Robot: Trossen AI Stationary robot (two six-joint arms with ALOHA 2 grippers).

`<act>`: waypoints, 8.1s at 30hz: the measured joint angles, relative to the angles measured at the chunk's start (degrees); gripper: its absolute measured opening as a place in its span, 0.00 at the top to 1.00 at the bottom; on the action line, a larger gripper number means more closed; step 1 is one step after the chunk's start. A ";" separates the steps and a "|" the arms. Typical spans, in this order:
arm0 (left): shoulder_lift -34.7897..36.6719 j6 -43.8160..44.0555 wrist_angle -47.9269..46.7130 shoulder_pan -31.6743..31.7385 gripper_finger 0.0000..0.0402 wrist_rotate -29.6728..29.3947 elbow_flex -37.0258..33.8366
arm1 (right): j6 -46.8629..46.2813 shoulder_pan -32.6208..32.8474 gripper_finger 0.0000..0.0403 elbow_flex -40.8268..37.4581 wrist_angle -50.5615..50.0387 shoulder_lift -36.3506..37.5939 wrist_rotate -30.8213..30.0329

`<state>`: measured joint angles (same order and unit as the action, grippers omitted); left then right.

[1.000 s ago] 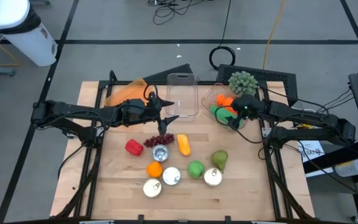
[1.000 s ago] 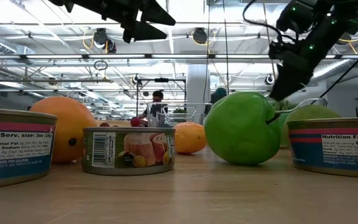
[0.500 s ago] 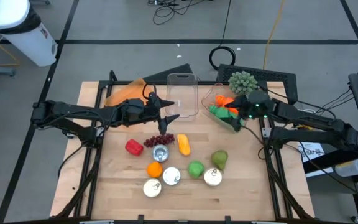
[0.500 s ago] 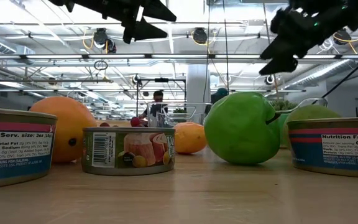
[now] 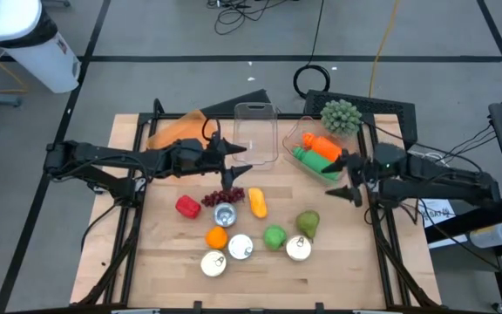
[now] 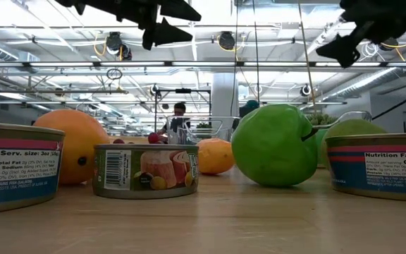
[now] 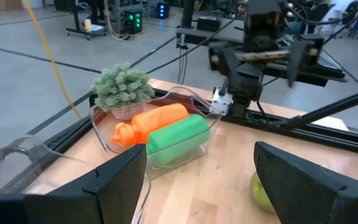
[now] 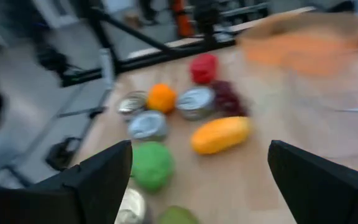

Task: Pick & Place Food Item
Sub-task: Put the pear into the left transparent bin, then put the mango into the left transparent bin

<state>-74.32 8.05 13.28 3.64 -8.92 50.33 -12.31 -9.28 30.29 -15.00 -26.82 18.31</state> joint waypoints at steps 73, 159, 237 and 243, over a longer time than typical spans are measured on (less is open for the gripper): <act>-19.87 4.42 26.51 -3.81 0.27 4.27 0.94 | 37.82 25.97 0.29 -1.06 32.30 -25.13 -58.80; -30.60 33.59 -23.17 27.57 0.44 11.31 20.06 | 44.47 28.86 0.30 -1.08 54.92 -32.62 -70.69; -30.78 11.09 -28.04 -11.52 0.39 -13.63 20.03 | 18.81 38.64 0.30 -1.69 28.86 -27.07 -66.18; -29.22 33.91 -27.93 -8.78 0.39 -1.61 20.06 | 18.81 38.60 0.30 -1.69 29.10 -27.07 -66.21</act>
<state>-103.54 41.96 -14.66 -5.14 -10.54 70.39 6.50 29.32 28.60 14.10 -53.89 -47.90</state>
